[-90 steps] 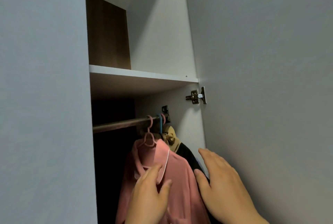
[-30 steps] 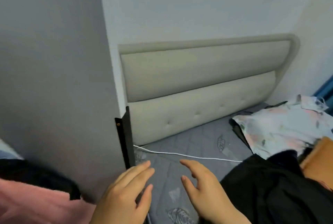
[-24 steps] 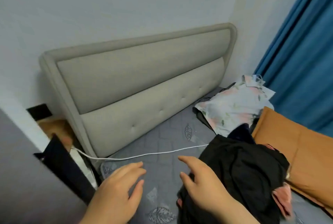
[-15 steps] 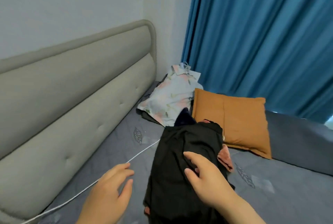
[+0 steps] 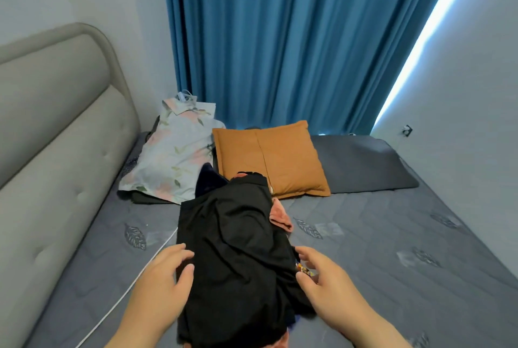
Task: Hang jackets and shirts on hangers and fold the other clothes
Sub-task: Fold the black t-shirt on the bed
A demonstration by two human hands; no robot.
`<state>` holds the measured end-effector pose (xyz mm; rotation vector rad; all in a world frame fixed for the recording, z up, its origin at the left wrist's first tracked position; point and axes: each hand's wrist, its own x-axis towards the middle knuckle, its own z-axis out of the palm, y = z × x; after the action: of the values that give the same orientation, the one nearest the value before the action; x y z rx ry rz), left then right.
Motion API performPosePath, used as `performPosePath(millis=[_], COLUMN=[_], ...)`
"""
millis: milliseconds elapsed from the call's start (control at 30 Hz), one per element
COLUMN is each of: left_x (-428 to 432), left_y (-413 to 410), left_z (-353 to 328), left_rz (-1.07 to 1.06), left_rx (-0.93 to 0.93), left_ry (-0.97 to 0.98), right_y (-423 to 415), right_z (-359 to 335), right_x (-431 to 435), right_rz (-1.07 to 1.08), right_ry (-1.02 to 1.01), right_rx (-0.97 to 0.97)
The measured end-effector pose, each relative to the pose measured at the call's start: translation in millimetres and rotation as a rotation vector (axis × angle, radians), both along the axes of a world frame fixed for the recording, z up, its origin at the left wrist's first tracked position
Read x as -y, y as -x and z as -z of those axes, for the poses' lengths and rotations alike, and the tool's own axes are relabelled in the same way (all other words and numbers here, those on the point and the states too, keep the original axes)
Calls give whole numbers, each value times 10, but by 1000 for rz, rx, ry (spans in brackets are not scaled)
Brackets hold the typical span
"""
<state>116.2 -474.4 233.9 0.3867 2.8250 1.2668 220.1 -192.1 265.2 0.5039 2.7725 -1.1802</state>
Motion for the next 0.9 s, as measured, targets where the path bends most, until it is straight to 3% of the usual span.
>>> performPosePath(millis=[267, 367, 500, 767, 900], left_x=[-218, -334, -473, -645, -682], left_y=[260, 491, 897, 1943, 2425], left_z=[188, 324, 616, 1894, 2833], left_rz=[33, -37, -100, -131, -247], left_rx=[148, 276, 287, 310, 447], left_ry=[6, -87, -90, -118, -341], right_y=[102, 358, 865, 2328, 2948], right_z=[328, 540, 1011, 2386, 3124], right_x=[-257, -354, -406, -132, 136], right_rz=[19, 45, 19, -72, -147], right_ry=[86, 140, 159, 151, 59], right_rx=[18, 8, 7, -41, -89])
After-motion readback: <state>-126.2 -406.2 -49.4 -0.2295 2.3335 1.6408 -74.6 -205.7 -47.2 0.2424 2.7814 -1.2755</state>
